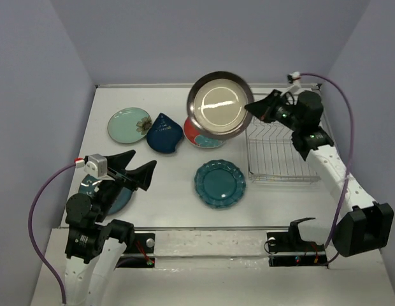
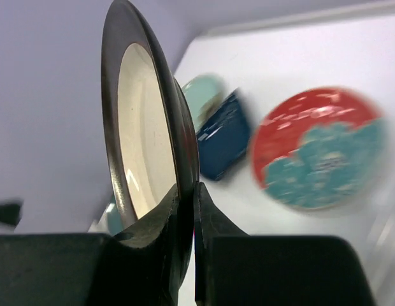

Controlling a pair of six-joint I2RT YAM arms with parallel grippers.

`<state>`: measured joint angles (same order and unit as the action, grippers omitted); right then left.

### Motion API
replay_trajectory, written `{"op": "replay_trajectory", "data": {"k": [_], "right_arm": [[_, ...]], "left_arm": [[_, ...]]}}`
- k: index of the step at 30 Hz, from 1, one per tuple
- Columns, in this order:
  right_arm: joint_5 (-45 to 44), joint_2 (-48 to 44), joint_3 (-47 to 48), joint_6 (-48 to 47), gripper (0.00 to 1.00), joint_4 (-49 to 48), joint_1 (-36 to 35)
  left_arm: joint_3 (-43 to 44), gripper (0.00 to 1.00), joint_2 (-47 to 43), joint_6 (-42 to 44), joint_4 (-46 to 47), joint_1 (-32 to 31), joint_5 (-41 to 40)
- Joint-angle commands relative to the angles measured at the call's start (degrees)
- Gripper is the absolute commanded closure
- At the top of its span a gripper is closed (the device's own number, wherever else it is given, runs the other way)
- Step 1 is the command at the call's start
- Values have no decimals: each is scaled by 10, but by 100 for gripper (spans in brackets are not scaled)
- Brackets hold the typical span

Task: Load the plates into the dish rack

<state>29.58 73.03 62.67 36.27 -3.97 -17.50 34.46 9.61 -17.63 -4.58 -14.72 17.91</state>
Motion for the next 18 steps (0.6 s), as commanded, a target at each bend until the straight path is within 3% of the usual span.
{"op": "replay_trajectory", "data": {"k": [1,5,8,14,18], "right_arm": [[-100,-54,12,8,93,36,136],[-138,-66,22,6,93,64,239],[-221,-75,31,6,93,72,297],[-344,-69,50,-25,93,72,349],[-422,-39,81,-100,93,70,349]], "left_arm": [[-4,1,-16,3,19,-13,0],[-3,1,-29,5,16,-28,-9],[-2,1,-46,7,12,-44,-16],[-8,1,-71,7,5,-79,-49],[-13,1,-85,-1,2,-103,-75]]}}
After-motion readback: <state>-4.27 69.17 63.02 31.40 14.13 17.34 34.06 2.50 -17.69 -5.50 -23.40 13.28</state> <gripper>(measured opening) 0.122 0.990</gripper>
